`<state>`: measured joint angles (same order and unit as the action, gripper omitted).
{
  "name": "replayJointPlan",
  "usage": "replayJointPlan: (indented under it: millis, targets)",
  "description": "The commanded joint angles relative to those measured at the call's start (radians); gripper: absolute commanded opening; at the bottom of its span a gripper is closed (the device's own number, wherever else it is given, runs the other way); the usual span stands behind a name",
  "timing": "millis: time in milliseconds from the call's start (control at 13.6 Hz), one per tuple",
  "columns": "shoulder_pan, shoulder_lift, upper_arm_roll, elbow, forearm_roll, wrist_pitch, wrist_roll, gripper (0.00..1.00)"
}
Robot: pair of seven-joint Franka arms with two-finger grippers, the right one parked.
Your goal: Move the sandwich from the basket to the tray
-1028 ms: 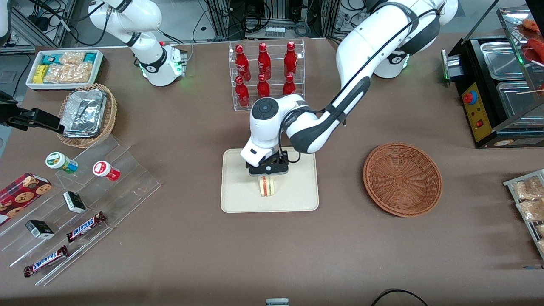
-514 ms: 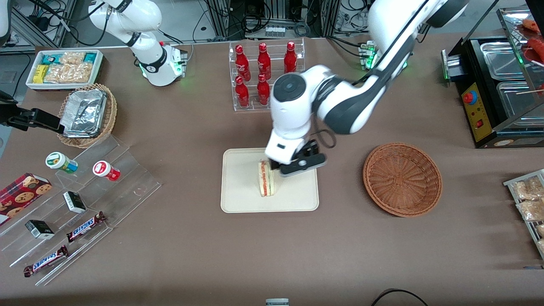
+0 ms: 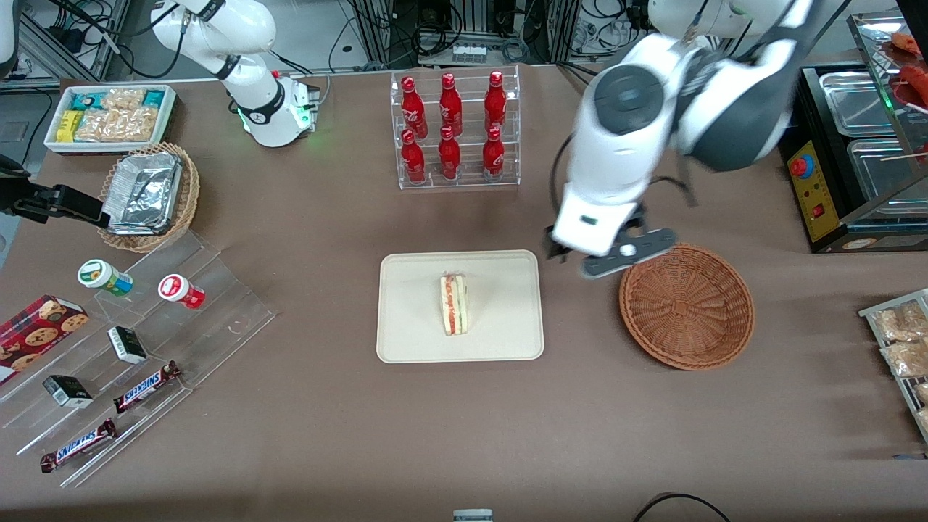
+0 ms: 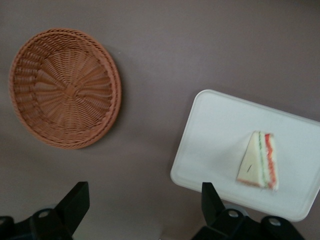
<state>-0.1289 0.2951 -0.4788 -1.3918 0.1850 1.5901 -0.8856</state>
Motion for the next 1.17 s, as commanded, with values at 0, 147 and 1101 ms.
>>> replayJointPlan:
  millis: [0, 147, 1101]
  targets:
    - [0.090, -0.099, 0.002, -0.061, -0.053, -0.068, 0.176, 0.99]
    - [0.127, -0.132, 0.050, -0.059, -0.085, -0.113, 0.325, 0.99]
    - [0.061, -0.292, 0.511, -0.130, -0.179, -0.219, 0.864, 0.99]
